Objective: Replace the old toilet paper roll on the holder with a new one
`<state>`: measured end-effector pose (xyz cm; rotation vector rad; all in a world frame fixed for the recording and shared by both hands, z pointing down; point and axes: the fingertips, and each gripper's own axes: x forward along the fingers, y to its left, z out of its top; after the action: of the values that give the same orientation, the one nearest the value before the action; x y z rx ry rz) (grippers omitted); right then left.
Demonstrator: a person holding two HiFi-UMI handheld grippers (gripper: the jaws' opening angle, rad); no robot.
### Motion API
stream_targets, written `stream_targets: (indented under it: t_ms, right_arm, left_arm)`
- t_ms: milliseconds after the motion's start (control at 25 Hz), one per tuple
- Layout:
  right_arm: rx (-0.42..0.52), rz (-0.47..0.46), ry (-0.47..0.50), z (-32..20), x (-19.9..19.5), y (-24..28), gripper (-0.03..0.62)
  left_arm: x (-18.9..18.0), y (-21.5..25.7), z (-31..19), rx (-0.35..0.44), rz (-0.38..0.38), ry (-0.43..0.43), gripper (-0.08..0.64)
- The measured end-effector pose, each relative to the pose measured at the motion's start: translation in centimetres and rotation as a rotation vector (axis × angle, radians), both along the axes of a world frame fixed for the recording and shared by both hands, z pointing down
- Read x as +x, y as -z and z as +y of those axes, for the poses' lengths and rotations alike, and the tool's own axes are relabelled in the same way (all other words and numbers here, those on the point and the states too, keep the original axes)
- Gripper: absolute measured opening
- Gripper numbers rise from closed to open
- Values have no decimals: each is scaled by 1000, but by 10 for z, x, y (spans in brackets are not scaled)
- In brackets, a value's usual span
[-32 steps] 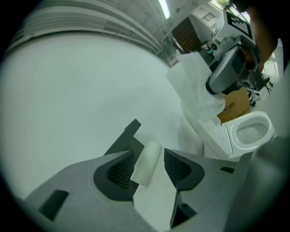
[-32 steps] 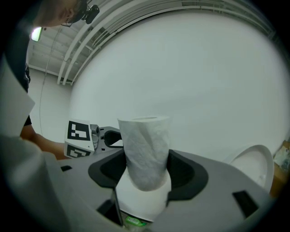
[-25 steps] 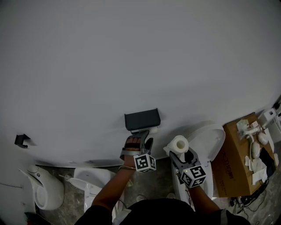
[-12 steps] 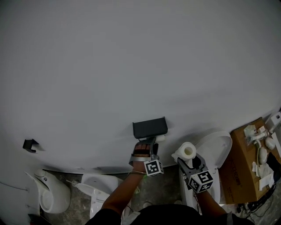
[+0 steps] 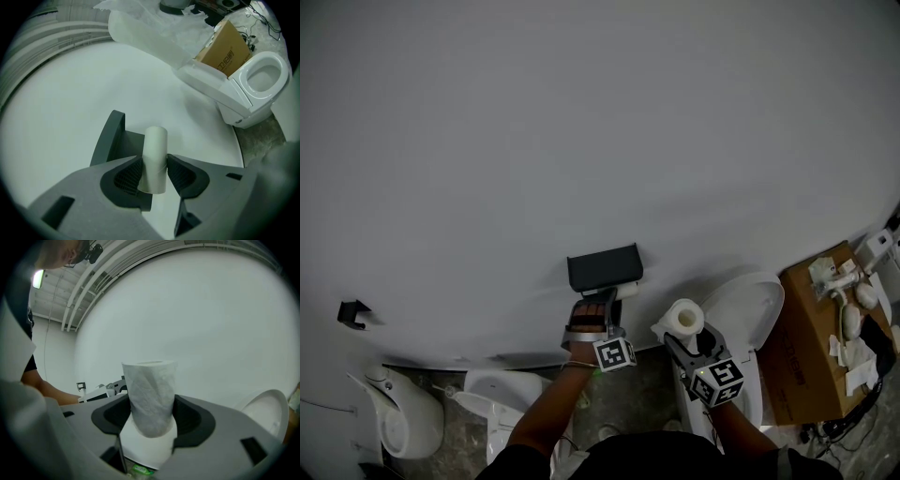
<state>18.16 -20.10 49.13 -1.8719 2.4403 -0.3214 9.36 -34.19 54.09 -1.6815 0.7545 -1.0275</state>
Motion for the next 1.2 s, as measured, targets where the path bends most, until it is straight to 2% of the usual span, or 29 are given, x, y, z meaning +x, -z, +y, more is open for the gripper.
stream_targets:
  t_ms: [280, 720, 920, 1200]
  right_arm:
    - [-4, -10, -3, -3, 0, -2, 272]
    - [1, -21, -54, 1, 24, -1, 272]
    - [-6, -18, -93, 8, 42, -4, 272]
    - [-12, -8, -158, 24, 71, -6, 272]
  left_arm:
    - [7, -2, 0, -28, 14, -5, 167]
    - [46, 3, 5, 33, 7, -59, 167]
    - [71, -1, 9, 30, 12, -103, 167]
    - [105, 7, 25, 10, 81, -172, 166]
